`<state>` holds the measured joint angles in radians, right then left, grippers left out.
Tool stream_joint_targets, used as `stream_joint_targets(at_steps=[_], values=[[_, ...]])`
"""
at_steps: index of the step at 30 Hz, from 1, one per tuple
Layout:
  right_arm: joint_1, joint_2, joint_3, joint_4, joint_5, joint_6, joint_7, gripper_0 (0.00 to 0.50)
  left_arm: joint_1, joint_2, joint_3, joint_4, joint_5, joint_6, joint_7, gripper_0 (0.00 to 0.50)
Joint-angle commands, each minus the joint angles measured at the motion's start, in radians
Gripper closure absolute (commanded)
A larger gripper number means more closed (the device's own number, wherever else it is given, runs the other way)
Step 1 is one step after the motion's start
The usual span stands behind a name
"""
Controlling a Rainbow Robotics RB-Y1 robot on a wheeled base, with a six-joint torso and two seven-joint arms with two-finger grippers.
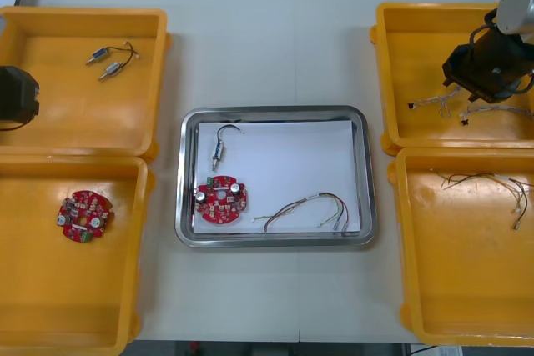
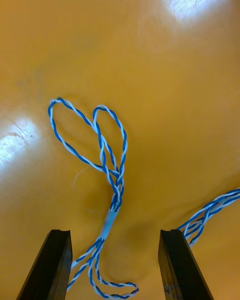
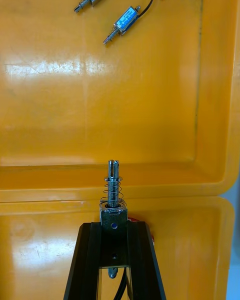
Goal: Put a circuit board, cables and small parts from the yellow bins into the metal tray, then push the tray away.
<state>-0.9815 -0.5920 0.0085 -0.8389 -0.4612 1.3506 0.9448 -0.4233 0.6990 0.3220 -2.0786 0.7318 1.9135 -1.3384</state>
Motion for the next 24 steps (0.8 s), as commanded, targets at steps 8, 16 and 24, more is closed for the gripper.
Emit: stream_joint_targets(at_steps=[8, 16, 24], values=[[-0.194, 0.0, -0.008, 0.213, 0.024, -0.05, 0.034, 0.0, 0.023, 0.045, -0.009, -0.034, -0.014, 0.006, -0.105, 0.5], [-0.181, 0.017, -0.024, 0.261, 0.024, -0.09, 0.042, 0.0, 0.024, 0.045, -0.011, -0.034, -0.011, 0.006, -0.107, 0.5], [-0.157, 0.038, -0.044, 0.282, 0.032, -0.119, 0.045, 0.0, 0.024, 0.045, -0.011, -0.034, -0.009, 0.006, -0.108, 0.5]])
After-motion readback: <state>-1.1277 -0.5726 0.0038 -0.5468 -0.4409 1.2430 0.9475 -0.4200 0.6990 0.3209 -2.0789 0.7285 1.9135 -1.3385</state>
